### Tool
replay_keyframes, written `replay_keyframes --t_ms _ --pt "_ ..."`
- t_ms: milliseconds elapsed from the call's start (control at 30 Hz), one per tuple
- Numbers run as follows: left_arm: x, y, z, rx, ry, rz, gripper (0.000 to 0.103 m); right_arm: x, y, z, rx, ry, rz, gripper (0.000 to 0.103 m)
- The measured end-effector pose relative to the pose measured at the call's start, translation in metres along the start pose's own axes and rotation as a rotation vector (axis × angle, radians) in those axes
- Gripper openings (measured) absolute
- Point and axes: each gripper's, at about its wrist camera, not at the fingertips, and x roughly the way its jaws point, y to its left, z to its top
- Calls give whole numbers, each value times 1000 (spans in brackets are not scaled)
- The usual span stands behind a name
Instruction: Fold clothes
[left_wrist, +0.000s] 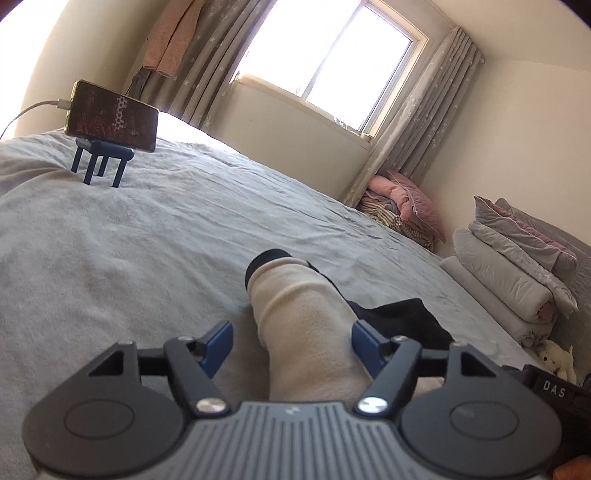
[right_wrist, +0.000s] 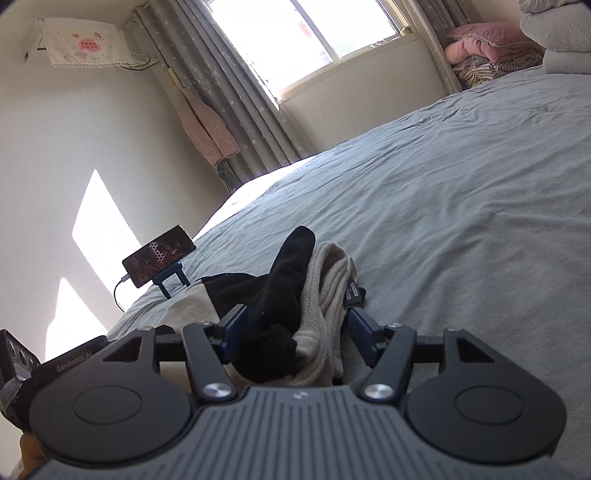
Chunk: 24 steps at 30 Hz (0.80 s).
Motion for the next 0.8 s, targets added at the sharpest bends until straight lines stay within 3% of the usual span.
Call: replay_keyframes --t_ms 67,133,300,433,500,567,633,733,800 --pt "-6 -1 7 6 -44 -7 66 -5 8 9 -44 -46 -10 62" --pt "-6 -6 15 8 -67 -11 54 -1 16 21 -82 -72 -8 54" --pt "13 -27 20 97 -30 -20 40 29 41 30 -248 -54 -41 31" --pt "24 -28 8 174 2 26 40 55 41 20 -310 4 -105 30" --pt "29 -22 3 196 24 53 40 63 30 15 -298 30 -156 22" --pt "31 -12 1 168 47 52 44 69 18 9 -278 77 -199 20" --pt "32 -8 2 144 63 58 52 67 16 6 -270 75 -199 20" --pt "22 -13 2 161 41 68 51 58 26 8 -293 52 -209 22" --pt "10 -18 2 169 15 62 49 43 31 10 -290 20 -185 29"
